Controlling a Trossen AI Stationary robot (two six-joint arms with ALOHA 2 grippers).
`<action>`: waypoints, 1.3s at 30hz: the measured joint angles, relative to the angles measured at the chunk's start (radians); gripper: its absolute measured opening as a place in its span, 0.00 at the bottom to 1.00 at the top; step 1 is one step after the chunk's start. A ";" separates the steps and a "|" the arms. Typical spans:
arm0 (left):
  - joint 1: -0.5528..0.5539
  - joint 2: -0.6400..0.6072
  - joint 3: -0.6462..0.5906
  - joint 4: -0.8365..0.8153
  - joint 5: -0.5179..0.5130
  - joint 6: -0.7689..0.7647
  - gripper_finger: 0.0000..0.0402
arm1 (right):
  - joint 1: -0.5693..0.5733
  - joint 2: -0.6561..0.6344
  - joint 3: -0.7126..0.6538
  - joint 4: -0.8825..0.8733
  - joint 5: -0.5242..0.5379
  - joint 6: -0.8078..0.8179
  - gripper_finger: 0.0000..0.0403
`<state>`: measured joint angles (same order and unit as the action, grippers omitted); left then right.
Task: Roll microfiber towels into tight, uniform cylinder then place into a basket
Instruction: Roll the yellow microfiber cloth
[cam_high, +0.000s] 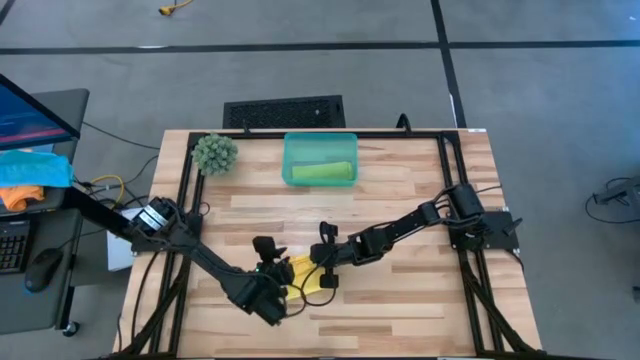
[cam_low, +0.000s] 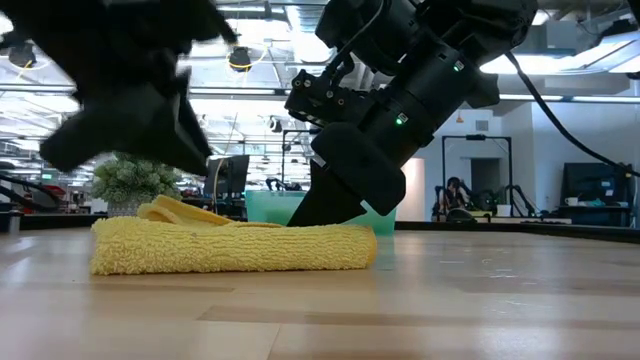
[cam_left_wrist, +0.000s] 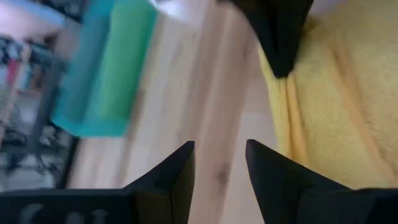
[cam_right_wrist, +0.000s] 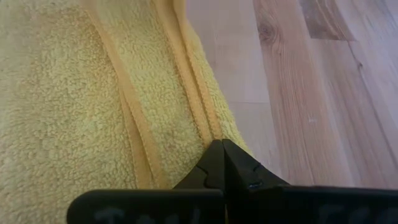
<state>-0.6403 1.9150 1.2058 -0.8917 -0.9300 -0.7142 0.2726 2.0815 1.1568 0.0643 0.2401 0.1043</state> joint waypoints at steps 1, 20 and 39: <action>0.006 0.000 -0.020 0.031 0.012 -0.006 0.34 | 0.000 0.000 0.000 0.000 0.000 0.000 0.03; -0.029 -0.001 -0.171 0.398 0.202 0.037 0.34 | 0.000 0.001 0.000 0.000 -0.002 0.001 0.03; -0.035 -0.002 -0.218 0.418 0.185 0.026 0.34 | 0.000 0.000 -0.001 0.003 -0.004 0.020 0.07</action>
<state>-0.6756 1.9135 0.9881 -0.4734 -0.7445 -0.6879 0.2726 2.0819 1.1561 0.0673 0.2359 0.1242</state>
